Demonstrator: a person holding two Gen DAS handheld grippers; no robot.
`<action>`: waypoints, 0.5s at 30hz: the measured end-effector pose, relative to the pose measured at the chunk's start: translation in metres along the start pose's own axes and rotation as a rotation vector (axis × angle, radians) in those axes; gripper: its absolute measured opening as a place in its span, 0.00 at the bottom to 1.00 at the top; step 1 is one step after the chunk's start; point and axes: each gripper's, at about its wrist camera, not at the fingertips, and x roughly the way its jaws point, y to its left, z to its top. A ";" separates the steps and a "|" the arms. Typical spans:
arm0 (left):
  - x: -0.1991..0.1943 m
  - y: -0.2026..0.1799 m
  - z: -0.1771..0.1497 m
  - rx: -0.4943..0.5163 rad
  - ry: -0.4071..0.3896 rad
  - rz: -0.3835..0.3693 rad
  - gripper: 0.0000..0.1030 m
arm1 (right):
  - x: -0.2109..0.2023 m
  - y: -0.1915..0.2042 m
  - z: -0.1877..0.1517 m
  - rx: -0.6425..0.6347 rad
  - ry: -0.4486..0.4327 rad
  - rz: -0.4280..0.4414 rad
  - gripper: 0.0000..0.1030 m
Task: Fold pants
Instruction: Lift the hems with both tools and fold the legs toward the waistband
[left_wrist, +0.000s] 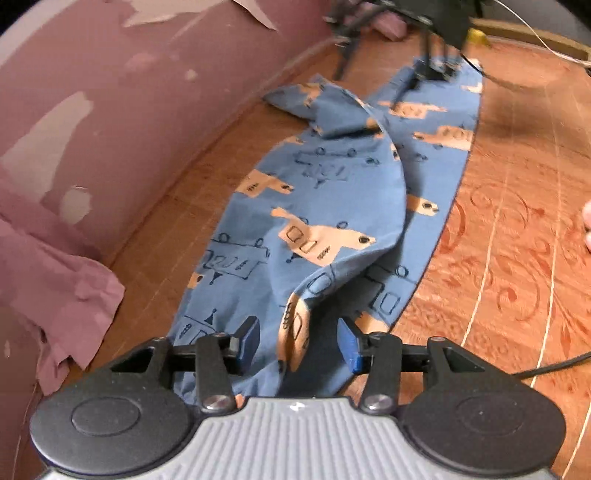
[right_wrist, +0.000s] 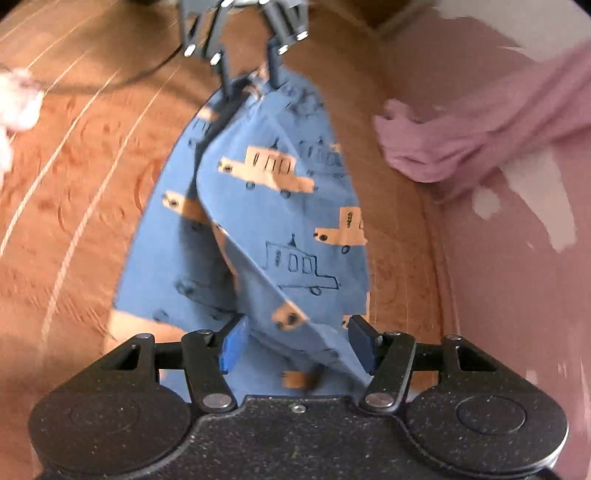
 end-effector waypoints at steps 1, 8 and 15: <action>0.001 0.003 0.001 0.013 0.017 -0.014 0.50 | 0.005 -0.006 0.000 -0.023 0.021 0.025 0.60; 0.008 0.012 0.001 0.047 0.071 -0.040 0.22 | 0.032 -0.018 -0.011 -0.096 0.131 0.098 0.15; 0.010 0.008 -0.002 0.106 0.105 -0.066 0.19 | 0.024 -0.009 -0.025 -0.070 0.117 0.086 0.04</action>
